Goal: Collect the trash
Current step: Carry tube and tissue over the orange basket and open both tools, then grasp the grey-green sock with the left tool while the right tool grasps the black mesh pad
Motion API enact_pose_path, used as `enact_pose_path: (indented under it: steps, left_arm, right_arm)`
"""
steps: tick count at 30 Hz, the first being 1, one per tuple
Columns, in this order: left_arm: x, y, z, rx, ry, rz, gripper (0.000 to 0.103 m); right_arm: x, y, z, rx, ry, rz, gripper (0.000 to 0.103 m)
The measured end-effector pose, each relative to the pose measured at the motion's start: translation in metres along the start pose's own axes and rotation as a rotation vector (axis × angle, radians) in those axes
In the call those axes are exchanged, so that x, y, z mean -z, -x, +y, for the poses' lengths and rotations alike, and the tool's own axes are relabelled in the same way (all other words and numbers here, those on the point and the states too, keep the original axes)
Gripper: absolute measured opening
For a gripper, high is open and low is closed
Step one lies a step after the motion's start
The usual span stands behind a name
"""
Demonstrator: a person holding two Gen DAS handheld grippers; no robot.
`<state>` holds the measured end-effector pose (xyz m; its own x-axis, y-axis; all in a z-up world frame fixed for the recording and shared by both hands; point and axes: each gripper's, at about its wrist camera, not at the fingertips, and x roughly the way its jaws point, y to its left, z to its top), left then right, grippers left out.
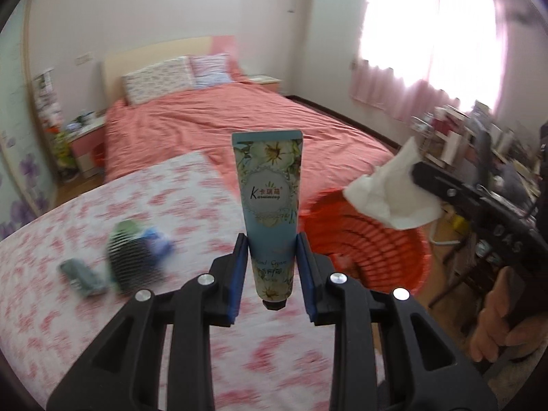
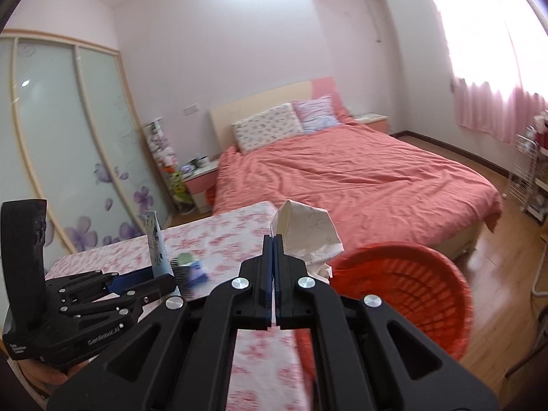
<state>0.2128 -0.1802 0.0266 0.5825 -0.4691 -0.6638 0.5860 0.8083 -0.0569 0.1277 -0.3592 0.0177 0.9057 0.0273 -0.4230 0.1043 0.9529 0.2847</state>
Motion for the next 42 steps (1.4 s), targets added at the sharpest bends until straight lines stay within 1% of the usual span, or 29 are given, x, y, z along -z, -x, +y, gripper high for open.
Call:
enact_pose_path:
  steps: [3,6,9,13,14,15,17,18,19,21,22,26,27,28,30,33,35,37,42]
  left_arm:
    - [-0.006,-0.023,-0.035,0.056,-0.043,0.021,0.029]
    - [-0.009,-0.047,-0.060,0.100,-0.064,0.050,0.029]
    - [-0.009,-0.069,-0.074,0.136,-0.070,0.081,0.029]
    - [-0.008,-0.097,-0.085,0.147,-0.066,0.110,0.029]
    - [-0.009,-0.104,-0.084,0.145,-0.057,0.118,0.032]
    - [-0.009,-0.110,-0.083,0.140,-0.046,0.122,0.043]
    - [-0.009,-0.116,-0.079,0.118,-0.033,0.120,0.058]
    - [-0.008,-0.117,-0.076,0.100,-0.030,0.119,0.058]
    - [-0.008,-0.119,-0.074,0.081,-0.031,0.120,0.058]
    - [-0.007,-0.117,-0.061,0.038,-0.030,0.115,0.059]
    - [-0.006,-0.116,-0.055,0.017,-0.027,0.112,0.060]
    - [0.002,-0.106,-0.022,-0.047,0.000,0.105,0.063]
    - [0.004,-0.103,-0.015,-0.063,0.005,0.105,0.065]
    - [0.008,-0.099,-0.004,-0.089,0.012,0.101,0.065]
    - [0.014,-0.092,0.010,-0.123,0.020,0.096,0.068]
    - [0.026,-0.078,0.044,-0.200,0.045,0.085,0.071]
    - [0.034,-0.069,0.065,-0.242,0.071,0.081,0.074]
    - [0.042,-0.062,0.093,-0.283,0.119,0.085,0.075]
    - [0.064,-0.046,0.159,-0.399,0.215,0.089,0.078]
  right_arm:
    - [0.003,-0.002,-0.021,0.031,-0.032,0.004,0.001]
    - [0.007,-0.006,-0.039,0.049,-0.070,0.015,0.001]
    - [0.009,-0.011,-0.058,0.065,-0.107,0.025,0.001]
    - [0.013,-0.017,-0.078,0.065,-0.160,0.044,0.001]
    - [0.015,-0.022,-0.081,0.057,-0.173,0.058,0.001]
    - [0.015,-0.024,-0.084,0.050,-0.181,0.070,0.001]
    - [0.019,-0.032,-0.088,0.056,-0.193,0.099,0.004]
    - [0.021,-0.034,-0.090,0.055,-0.197,0.114,0.011]
    - [0.023,-0.036,-0.090,0.059,-0.200,0.123,0.027]
    - [0.027,-0.035,-0.090,0.067,-0.201,0.123,0.046]
    - [0.027,-0.034,-0.090,0.070,-0.196,0.123,0.048]
    - [0.025,-0.030,-0.078,0.087,-0.165,0.123,0.052]
    - [0.024,-0.029,-0.075,0.093,-0.153,0.120,0.055]
    - [0.023,-0.030,-0.074,0.098,-0.142,0.118,0.057]
    - [0.021,-0.031,-0.066,0.108,-0.117,0.115,0.058]
    - [0.021,-0.034,-0.047,0.114,-0.072,0.116,0.061]
    - [0.023,-0.037,-0.039,0.115,-0.053,0.120,0.066]
    - [0.026,-0.042,-0.028,0.111,-0.029,0.131,0.069]
    - [0.040,-0.055,0.003,0.120,0.043,0.157,0.073]
